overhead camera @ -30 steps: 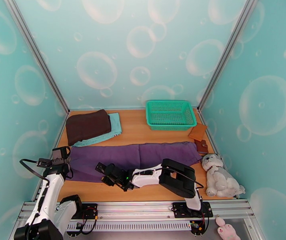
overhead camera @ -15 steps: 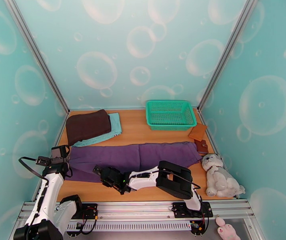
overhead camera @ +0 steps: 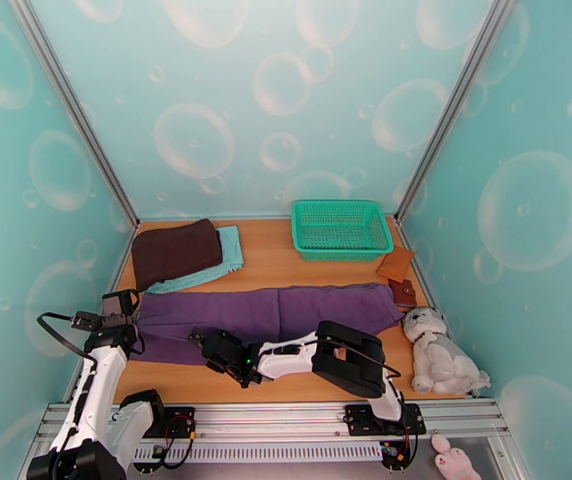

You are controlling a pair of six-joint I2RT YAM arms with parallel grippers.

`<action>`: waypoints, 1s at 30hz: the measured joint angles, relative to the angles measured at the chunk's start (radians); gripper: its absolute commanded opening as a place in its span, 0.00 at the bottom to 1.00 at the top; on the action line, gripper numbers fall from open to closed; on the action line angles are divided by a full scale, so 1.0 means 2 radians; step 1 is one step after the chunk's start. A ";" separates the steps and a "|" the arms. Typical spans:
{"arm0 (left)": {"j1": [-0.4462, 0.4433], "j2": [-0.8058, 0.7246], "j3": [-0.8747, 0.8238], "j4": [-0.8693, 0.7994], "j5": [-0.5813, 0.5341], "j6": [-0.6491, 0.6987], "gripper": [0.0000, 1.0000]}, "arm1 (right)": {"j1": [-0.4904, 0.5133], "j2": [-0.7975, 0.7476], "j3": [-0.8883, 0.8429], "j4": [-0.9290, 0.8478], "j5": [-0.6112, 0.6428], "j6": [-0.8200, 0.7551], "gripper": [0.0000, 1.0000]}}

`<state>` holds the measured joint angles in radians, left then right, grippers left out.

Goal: Fold and stack the trousers

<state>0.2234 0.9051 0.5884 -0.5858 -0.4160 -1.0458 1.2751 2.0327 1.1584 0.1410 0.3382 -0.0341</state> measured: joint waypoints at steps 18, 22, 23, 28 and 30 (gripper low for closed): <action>0.000 -0.023 0.007 -0.032 -0.029 -0.001 0.31 | 0.043 -0.055 -0.026 -0.002 0.013 -0.002 0.22; 0.000 -0.029 -0.008 -0.043 -0.032 -0.015 0.53 | 0.043 -0.045 -0.036 -0.002 0.011 0.004 0.31; 0.000 -0.029 -0.009 -0.046 -0.032 -0.019 0.53 | 0.043 -0.043 -0.038 -0.002 0.011 0.006 0.32; 0.000 -0.030 -0.009 -0.031 -0.025 0.006 0.54 | 0.039 -0.051 -0.073 0.010 0.004 0.013 0.40; -0.001 -0.027 -0.012 0.005 0.001 0.044 0.55 | 0.029 -0.068 -0.094 0.016 -0.009 0.019 0.40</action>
<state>0.2222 0.8516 0.5648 -0.5751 -0.4145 -0.9577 1.3327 1.8961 0.9707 0.1722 0.3206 0.0029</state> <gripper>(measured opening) 0.547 0.401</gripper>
